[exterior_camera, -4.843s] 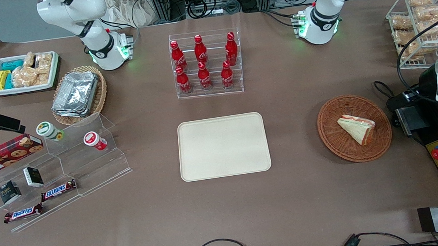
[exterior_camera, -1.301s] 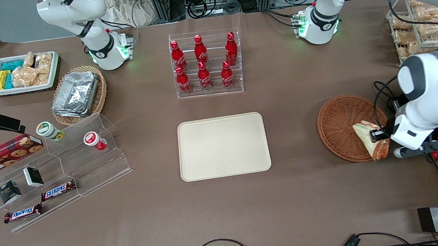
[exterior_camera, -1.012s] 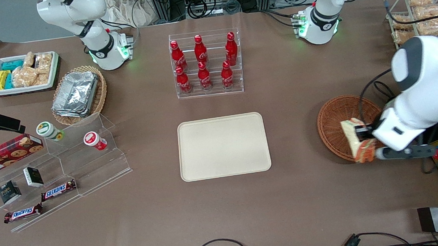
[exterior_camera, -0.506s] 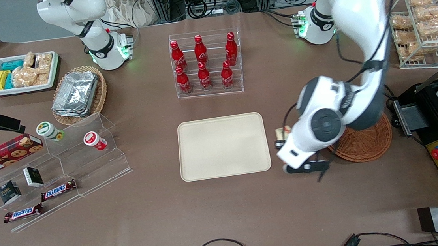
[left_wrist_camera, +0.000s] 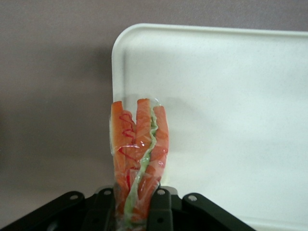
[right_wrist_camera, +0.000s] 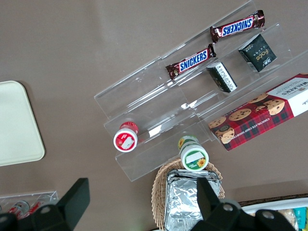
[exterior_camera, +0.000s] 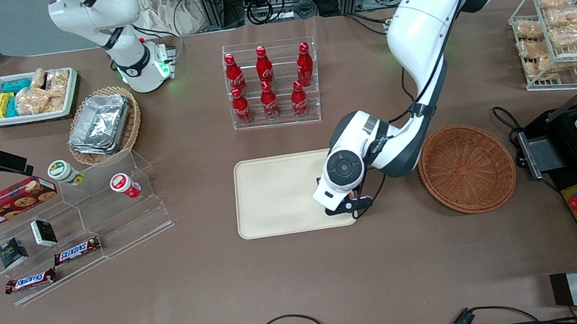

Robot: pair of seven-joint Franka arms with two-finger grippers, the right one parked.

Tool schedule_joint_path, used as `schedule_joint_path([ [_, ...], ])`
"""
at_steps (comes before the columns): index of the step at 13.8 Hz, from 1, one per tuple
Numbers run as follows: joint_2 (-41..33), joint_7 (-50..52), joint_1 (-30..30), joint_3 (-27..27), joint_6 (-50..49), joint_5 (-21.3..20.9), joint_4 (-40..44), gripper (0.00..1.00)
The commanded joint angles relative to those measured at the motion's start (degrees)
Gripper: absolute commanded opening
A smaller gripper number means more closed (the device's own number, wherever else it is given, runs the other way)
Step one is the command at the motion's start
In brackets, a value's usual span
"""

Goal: Place sandwich from basket to tray
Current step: 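Carry the sandwich over the beige tray and lower it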

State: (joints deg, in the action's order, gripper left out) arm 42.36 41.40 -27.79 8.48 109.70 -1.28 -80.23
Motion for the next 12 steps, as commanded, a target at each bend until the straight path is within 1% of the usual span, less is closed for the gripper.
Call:
schedule_joint_path([
  [1, 0.3, 0.5, -1.1, -0.7, 5.1, -0.6, -1.9, 0.0],
  [2, 0.6, 0.5, -1.0, -0.8, 6.3, -0.6, -2.4, 0.05],
  [3, 0.7, 0.0, -1.0, -0.8, 6.7, -0.6, -2.4, 0.31],
  [4, 0.7, -0.4, -0.9, -1.0, 6.7, -0.7, -2.4, 0.91],
  [5, 0.6, -0.6, -0.8, -1.1, 6.6, -1.9, -2.4, 1.0],
  [7, 0.0, -0.6, -0.5, -1.1, 6.0, -4.9, -2.4, 1.0],
  [9, -1.8, -0.6, 0.1, -1.1, 5.1, -5.0, -2.4, 1.0],
  [12, -8.1, -0.4, 0.3, -1.2, -0.3, -5.0, -3.1, 1.0],
])
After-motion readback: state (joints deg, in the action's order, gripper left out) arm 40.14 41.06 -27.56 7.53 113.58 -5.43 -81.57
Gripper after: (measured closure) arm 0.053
